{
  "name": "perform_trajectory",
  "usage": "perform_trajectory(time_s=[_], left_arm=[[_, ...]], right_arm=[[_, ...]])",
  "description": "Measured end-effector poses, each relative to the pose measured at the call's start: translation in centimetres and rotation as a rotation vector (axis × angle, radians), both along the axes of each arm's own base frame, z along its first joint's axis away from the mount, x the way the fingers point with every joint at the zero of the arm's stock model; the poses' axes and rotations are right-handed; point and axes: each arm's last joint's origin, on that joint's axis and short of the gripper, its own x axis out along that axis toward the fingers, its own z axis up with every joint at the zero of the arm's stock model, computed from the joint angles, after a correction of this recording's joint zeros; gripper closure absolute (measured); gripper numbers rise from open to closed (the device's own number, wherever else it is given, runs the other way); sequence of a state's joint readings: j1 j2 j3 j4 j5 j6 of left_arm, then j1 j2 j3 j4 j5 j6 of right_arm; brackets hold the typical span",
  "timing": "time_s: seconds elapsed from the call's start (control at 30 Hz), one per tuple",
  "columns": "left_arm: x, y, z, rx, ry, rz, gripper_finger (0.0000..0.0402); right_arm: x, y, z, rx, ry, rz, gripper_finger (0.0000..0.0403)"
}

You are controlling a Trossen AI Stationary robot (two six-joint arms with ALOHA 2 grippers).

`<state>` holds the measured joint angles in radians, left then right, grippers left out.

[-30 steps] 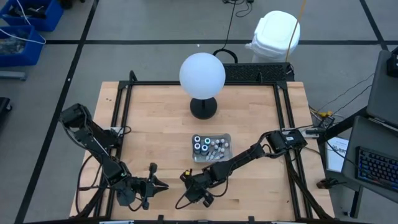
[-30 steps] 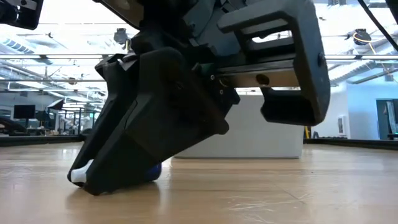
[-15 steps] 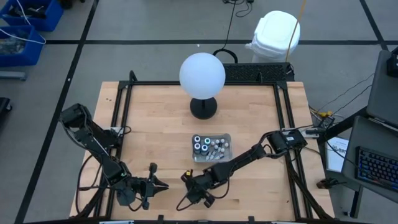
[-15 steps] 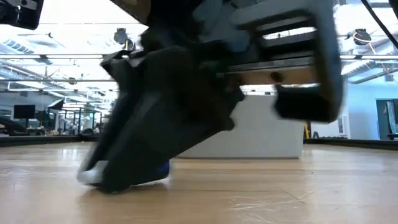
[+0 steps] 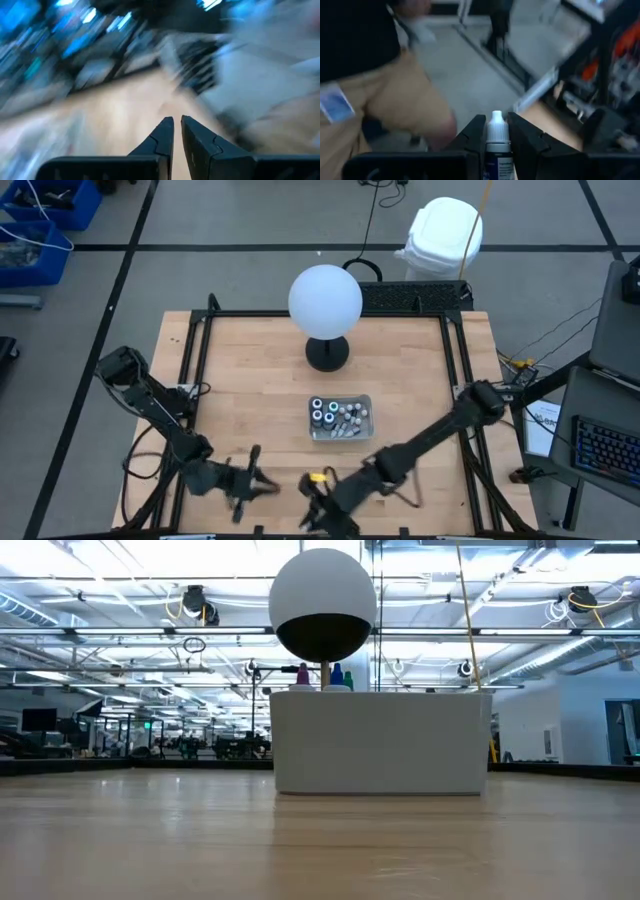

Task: Pick & Place food coloring
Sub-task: Put the small blue food coloring bottle into the gray bin

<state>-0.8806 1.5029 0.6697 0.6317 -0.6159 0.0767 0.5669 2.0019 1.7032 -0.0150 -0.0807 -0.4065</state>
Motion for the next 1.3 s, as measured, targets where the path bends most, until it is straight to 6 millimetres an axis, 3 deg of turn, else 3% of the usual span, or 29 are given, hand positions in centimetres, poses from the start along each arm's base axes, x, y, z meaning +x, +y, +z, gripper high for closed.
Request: perform_trajectory(time_s=[0.13, 0.23, 0.37, 0.53, 0.63, 0.8, 1.0, 1.13, 1.3], left_arm=[[-0.3, -1.0, 2.7, 0.006, -0.276, -0.328, 0.036], [-0.3, -0.8, 4.0, -0.016, -0.426, -0.398, 0.036], [1.2, 0.4, 5.0, -0.078, -0.45, -0.36, 0.0359], [3.4, 1.6, 4.7, -0.066, -0.429, -0.481, 0.0345], [4.4, 1.6, 4.6, -0.06, -0.432, -0.522, 0.0306], [6.1, 0.8, 4.5, -0.049, -0.432, -0.594, 0.0204], [8.1, -0.6, 5.5, -0.066, -0.421, -0.576, 0.01], [8.8, -1.3, 5.4, -0.019, -0.32, -0.543, 0.0072], [8.9, -1.2, 4.8, -0.013, -0.251, -0.443, 0.0075]], right_arm=[[-3.0, 2.0, 3.9, 0.034, -0.135, 0.089, 0.0349], [-5.0, 3.1, 6.3, 0.053, -0.246, 0.162, 0.0349], [-6.5, 4.1, 8.2, 0.118, -0.365, 0.301, 0.0349], [-6.7, 4.4, 8.9, 0.151, -0.472, 0.401, 0.0348], [-6.3, 4.0, 8.9, 0.132, -0.508, 0.412, 0.0348], [-4.9, 2.3, 8.7, 0.182, -0.557, 0.484, 0.0348], [-3.2, 0.2, 5.9, 0.287, -0.61, 0.529, 0.0347], [-2.8, -1.1, 4.3, 0.33, -0.63, 0.519, 0.0347], [-3.0, -1.2, 3.2, 0.32, -0.631, 0.448, 0.0347]])
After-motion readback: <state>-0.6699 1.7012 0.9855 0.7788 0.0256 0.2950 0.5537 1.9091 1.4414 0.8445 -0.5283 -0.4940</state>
